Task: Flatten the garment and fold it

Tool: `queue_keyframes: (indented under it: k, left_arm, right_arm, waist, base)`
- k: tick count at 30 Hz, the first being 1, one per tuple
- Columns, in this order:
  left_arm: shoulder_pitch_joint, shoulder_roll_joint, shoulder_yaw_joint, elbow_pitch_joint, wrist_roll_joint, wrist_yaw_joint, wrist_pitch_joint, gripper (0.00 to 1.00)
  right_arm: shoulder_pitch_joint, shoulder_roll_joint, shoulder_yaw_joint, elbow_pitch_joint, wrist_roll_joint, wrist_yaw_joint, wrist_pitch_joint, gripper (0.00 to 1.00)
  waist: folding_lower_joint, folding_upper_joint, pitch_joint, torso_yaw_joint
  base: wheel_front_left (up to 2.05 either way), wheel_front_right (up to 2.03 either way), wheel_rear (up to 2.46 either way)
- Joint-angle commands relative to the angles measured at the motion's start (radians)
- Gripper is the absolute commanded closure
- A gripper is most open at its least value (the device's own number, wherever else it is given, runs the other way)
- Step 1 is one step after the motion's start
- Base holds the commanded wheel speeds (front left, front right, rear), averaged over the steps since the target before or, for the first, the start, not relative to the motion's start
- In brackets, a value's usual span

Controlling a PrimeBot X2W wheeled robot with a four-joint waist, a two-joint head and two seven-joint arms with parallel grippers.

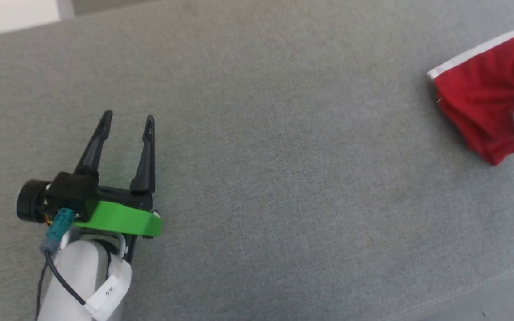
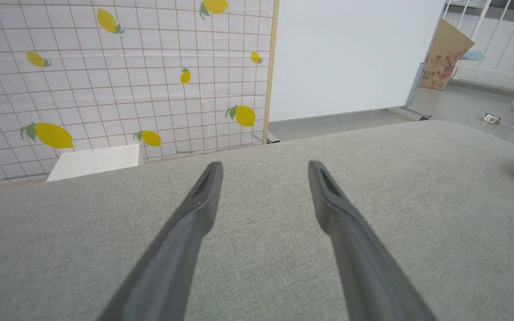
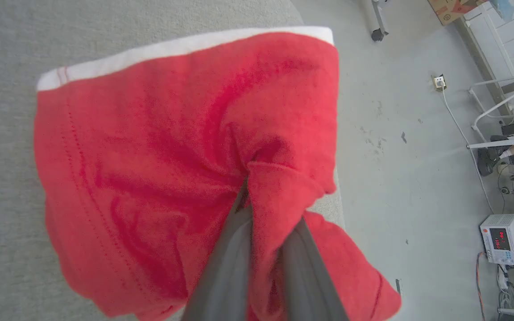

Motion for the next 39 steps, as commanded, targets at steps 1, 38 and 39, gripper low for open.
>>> queue_keyframes:
  k: [1, 38, 39]
  left_arm:
    - [-0.016, 0.012, 0.001, -0.010, 0.017, -0.004, 0.004, 0.00]
    - [0.137, -0.104, -0.015, 0.171, -0.104, 0.012, -0.023, 0.00]
    - [0.143, -0.106, -0.017, 0.173, -0.111, 0.011, -0.023, 0.00]
  right_arm:
    - [-0.028, 0.003, -0.023, 0.010, -0.025, -0.002, -0.015, 1.00]
    - [0.435, 0.188, -0.161, -0.321, 0.225, -0.002, -0.592, 0.00]
    - [0.473, 0.197, -0.154, -0.364, 0.233, -0.002, -0.596, 0.00]
  waist:
    - [-0.0002, -0.0001, 0.101, -0.045]
    - [-0.0002, -0.0001, -0.331, 0.263]
    - [-0.0002, -0.0001, -0.342, 0.274]
  base:
    - [0.00, 0.00, 0.00]
    - [0.00, 0.00, 0.00]
    - [0.00, 0.00, 0.00]
